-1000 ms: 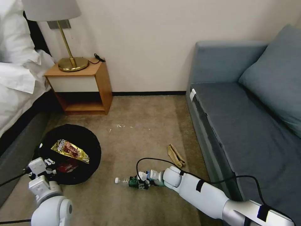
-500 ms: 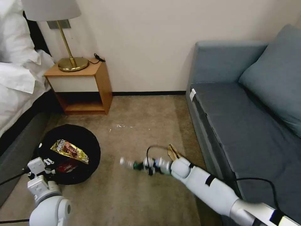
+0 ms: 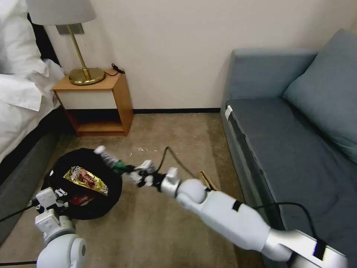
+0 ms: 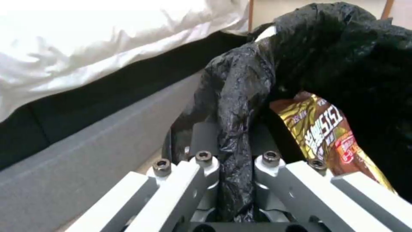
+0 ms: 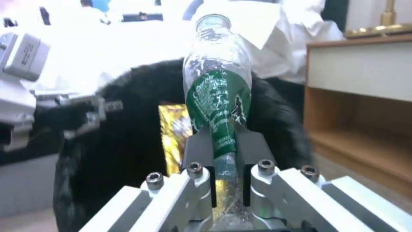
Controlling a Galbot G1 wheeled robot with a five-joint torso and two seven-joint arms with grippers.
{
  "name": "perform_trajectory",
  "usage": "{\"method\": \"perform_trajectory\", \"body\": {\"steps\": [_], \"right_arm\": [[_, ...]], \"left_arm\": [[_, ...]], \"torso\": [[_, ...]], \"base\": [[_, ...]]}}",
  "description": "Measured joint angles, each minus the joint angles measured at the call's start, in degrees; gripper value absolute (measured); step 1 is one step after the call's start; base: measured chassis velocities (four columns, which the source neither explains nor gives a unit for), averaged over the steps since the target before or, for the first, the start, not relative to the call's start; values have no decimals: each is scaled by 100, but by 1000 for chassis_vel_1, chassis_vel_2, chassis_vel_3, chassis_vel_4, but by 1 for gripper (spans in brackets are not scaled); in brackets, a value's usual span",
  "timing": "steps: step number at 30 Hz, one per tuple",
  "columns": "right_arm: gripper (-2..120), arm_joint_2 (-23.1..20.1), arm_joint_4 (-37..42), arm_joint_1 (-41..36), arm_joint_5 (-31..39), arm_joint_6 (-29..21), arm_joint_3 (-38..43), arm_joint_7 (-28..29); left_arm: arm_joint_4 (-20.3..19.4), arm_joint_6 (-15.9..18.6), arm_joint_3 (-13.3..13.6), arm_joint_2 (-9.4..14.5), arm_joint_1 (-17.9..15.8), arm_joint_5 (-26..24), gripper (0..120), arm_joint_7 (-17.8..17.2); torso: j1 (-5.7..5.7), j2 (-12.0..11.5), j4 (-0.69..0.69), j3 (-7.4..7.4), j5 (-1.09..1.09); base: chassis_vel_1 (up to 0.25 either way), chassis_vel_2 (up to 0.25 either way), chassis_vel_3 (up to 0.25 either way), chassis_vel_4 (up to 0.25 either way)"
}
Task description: Pick up the trash bin, then pick up the garbage on the floor and place it into the trash bin.
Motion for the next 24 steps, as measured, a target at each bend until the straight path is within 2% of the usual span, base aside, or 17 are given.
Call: {"method": "perform_trajectory", "body": {"steps": [5, 11, 14, 16, 19, 24], "right_arm": [[9, 296, -185, 6, 11, 255, -154, 232], [9, 318, -249, 10, -20, 315, -285, 229], [22, 294, -251, -26, -83, 276, -341, 256], [26, 294, -255, -32, -99, 267, -342, 268], [41, 295, -257, -40, -120, 224, -343, 343], [51, 300, -256, -68, -89, 223, -328, 401]], "left_arm": [[-92, 67, 63, -56, 21, -16, 6, 10], [-163, 126, 77, -65, 11, -73, 6, 16], [-189, 134, 72, -62, 15, -102, 6, 24], [-190, 135, 69, -60, 16, -107, 6, 25], [-190, 136, 61, -55, 17, -118, 6, 29], [-195, 164, 64, -66, 9, -165, 6, 38]], "torso": [[0, 0, 0, 0, 1], [0, 0, -1, 0, 0], [0, 0, -2, 0, 0], [0, 0, -2, 0, 0], [0, 0, -1, 0, 0], [0, 0, -1, 0, 1]], "base": [[0, 0, 0, 0], [0, 0, 0, 0], [0, 0, 0, 0], [0, 0, 0, 0], [0, 0, 0, 0], [0, 0, 0, 0]]}}
